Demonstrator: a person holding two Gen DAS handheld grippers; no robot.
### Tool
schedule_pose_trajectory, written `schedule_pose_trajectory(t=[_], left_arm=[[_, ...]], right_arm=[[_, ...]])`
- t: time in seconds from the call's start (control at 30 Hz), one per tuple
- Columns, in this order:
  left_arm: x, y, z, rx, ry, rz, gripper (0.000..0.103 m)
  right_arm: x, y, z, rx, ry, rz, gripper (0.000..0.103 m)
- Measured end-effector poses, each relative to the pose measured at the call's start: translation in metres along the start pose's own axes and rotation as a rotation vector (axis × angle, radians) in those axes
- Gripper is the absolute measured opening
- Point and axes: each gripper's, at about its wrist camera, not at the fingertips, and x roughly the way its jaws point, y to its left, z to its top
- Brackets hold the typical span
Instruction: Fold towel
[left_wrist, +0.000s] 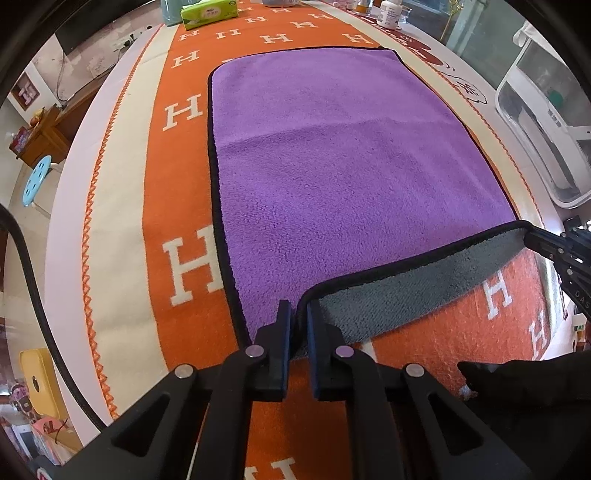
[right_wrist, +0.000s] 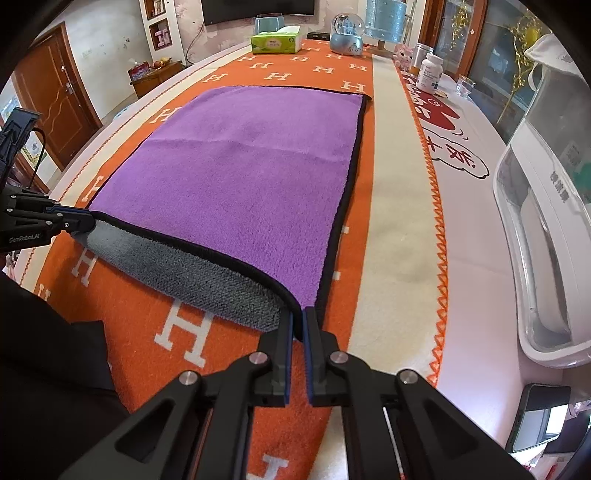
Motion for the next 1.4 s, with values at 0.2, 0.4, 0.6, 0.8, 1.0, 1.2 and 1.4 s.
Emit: schedule_pose_trajectory(t=[0.2,0.4,0.6,0.8,1.0,1.2,1.4], left_arm=[[-0.003,0.0,-0.001,0.0,-0.005,0.012,0.006],[-0.015,0.002,0.004,0.011,-0.022,0.026,0.006],[-0.037,0.003,0.017,0.026,-0.052,0.05,0.006],[-0.065,0.01,0.042,0.025,-0.132,0.071,0.006],[-0.083,0.016,0.078,0.044,-0.226,0.112,0.006],[-0.091,0.026,0.115,0.024,-0.31,0.145,0.005],[-0.087,0.035,0.154,-0.008,-0.372,0.183,0.005]], right_arm=[[-0.002,0.0,0.002,-0.013,-0.012,-0.001,0.004],[-0.011,-0.001,0.009,-0.024,-0.03,0.007,0.004],[-0.026,-0.004,0.024,-0.028,-0.077,0.013,0.004],[-0.04,-0.008,0.05,-0.046,-0.139,-0.004,0.004],[-0.048,-0.018,0.085,-0.046,-0.225,-0.026,0.004],[-0.046,-0.028,0.122,-0.046,-0.31,-0.055,0.004],[-0.033,-0.039,0.16,-0.025,-0.383,-0.078,0.005]])
